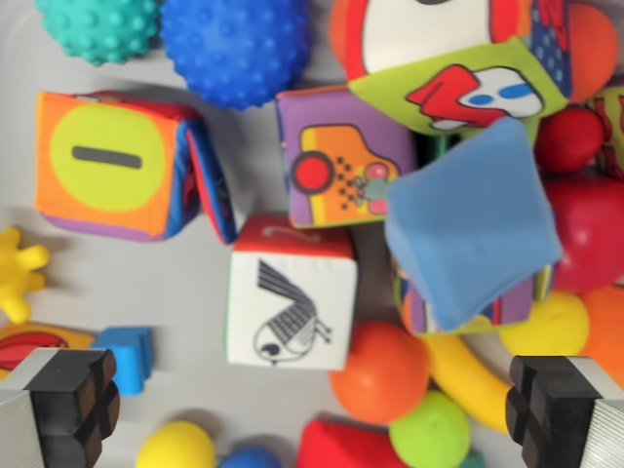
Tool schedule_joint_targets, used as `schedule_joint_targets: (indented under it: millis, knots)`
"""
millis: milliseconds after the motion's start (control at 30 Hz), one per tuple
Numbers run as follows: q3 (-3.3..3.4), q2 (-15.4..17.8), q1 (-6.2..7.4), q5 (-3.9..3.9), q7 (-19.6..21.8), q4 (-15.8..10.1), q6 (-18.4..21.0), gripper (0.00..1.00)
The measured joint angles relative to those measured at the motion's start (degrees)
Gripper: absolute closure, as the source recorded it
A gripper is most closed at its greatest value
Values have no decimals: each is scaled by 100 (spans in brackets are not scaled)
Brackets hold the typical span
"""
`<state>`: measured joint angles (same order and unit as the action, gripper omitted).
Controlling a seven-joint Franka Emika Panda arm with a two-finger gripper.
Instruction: Pick an object from the bin
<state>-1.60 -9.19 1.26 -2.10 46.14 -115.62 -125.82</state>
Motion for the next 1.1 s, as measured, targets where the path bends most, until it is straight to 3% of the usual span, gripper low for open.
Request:
schedule_joint_targets:
  millis: [633, 1100]
  knots:
    - [-280, -533, 282, -1, -197, -27, -478, 0]
    - [-444, -1057, 545, -43, -356, 114, -794, 0]
